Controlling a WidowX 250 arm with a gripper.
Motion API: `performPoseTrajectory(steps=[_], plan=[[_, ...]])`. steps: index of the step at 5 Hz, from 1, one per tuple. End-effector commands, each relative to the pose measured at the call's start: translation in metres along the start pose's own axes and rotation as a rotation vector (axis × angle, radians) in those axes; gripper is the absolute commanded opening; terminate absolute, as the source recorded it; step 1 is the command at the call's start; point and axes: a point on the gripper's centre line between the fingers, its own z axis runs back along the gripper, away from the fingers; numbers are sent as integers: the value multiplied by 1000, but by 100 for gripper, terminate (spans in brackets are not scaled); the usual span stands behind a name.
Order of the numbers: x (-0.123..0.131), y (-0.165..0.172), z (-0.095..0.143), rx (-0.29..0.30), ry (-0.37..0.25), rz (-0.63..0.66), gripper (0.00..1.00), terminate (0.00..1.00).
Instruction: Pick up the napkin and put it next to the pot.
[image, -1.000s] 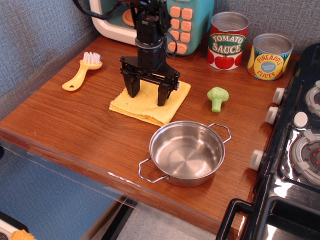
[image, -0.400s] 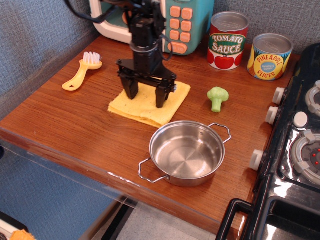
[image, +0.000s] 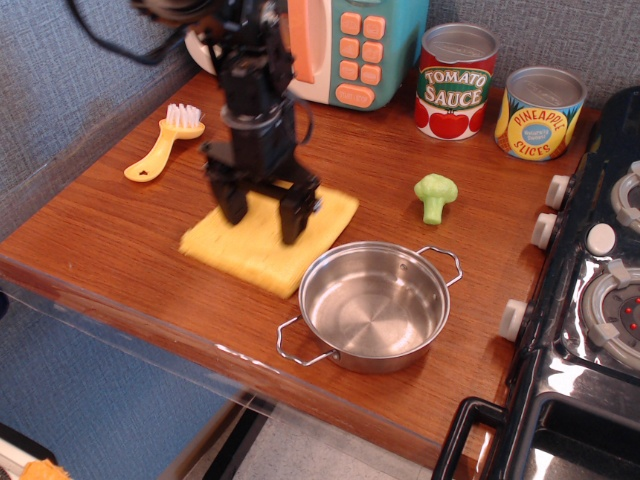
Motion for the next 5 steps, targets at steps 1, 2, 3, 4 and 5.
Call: performPoseTrajectory(steps=[1, 2, 3, 4, 5], plan=[[-59, 10, 6, 45, 4, -6, 100, 0], [-73, 12, 8, 57, -9, 5, 100, 0], [-67, 11, 16, 55, -51, 8, 100, 0], [-52, 8, 29, 53, -105, -1, 100, 0], [-46, 7, 55, 39, -161, 4, 100, 0]])
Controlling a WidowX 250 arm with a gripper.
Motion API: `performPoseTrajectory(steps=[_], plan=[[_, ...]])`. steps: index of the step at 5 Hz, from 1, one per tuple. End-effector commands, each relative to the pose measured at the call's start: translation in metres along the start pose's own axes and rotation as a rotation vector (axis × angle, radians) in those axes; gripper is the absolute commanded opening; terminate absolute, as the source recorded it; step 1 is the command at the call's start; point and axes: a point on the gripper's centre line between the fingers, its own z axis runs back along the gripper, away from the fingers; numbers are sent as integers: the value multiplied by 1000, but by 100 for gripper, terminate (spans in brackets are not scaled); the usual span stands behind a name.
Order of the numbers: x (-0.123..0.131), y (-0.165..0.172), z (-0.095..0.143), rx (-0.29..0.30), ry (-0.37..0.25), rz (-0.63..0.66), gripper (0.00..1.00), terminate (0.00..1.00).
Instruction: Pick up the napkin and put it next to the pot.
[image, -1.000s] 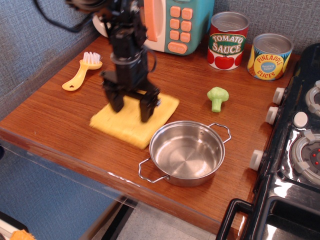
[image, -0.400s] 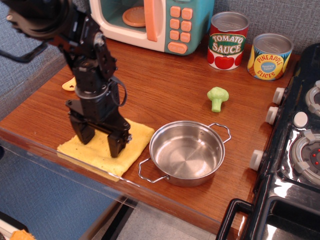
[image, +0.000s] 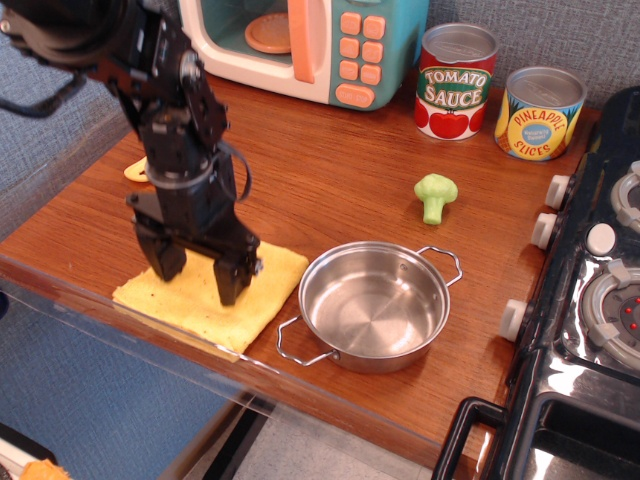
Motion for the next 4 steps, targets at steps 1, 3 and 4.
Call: performPoseTrajectory(steps=[1, 3, 4], plan=[[17, 5, 65, 9, -137, -12, 100, 0], [15, 4, 91, -5, -132, -4, 100, 0], [16, 6, 89, -4, -111, -26, 100, 0]])
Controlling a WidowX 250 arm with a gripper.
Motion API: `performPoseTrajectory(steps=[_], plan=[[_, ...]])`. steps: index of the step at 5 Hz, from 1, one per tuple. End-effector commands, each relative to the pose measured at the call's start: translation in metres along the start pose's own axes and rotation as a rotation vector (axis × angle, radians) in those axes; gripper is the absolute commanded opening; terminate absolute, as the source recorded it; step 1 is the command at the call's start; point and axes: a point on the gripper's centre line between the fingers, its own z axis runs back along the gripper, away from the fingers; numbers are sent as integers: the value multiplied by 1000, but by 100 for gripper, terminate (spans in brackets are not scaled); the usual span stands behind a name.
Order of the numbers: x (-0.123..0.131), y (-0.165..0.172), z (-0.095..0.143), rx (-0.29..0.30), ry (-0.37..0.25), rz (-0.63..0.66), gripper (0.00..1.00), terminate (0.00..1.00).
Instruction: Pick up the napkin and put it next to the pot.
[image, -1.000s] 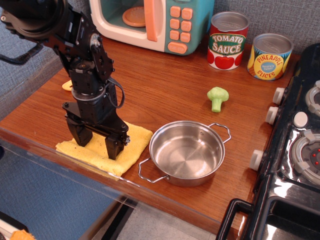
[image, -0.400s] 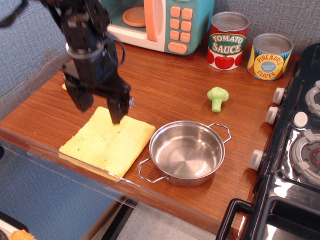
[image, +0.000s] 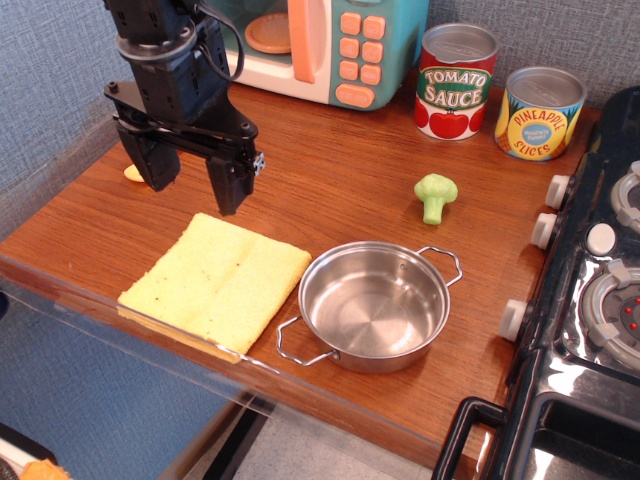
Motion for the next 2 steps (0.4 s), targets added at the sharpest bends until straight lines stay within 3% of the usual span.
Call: performPoseTrajectory(steps=[1, 2], plan=[[6, 9, 12, 18, -24, -18, 100, 0], [6, 9, 12, 18, -24, -18, 100, 100]])
